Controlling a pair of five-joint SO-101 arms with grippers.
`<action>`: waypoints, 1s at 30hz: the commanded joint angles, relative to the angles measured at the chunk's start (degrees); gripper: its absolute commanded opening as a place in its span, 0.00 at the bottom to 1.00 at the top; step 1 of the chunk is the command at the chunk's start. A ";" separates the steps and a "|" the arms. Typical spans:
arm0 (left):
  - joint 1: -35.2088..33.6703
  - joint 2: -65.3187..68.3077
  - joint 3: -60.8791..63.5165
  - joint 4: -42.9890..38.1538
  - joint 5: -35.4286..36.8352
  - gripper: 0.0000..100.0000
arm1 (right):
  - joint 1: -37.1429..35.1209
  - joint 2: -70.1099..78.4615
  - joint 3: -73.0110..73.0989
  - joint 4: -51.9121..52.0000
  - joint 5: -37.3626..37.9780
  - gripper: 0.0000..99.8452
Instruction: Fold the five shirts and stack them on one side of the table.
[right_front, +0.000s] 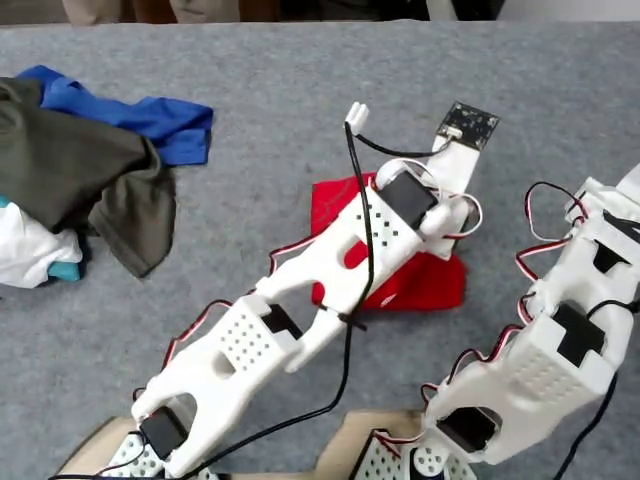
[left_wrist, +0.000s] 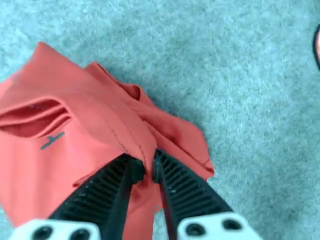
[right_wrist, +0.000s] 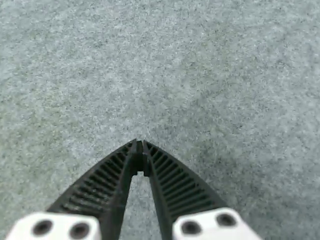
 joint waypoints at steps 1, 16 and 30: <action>0.79 -0.92 -3.52 2.02 0.62 0.17 | -0.31 -0.22 -3.47 -1.23 -0.35 0.01; -15.65 -0.13 -14.68 7.82 6.86 0.09 | -0.66 -0.22 -3.47 -1.23 -0.26 0.01; -20.57 17.45 -9.76 0.97 8.18 0.03 | -1.63 -0.31 -3.30 -1.14 -0.26 0.01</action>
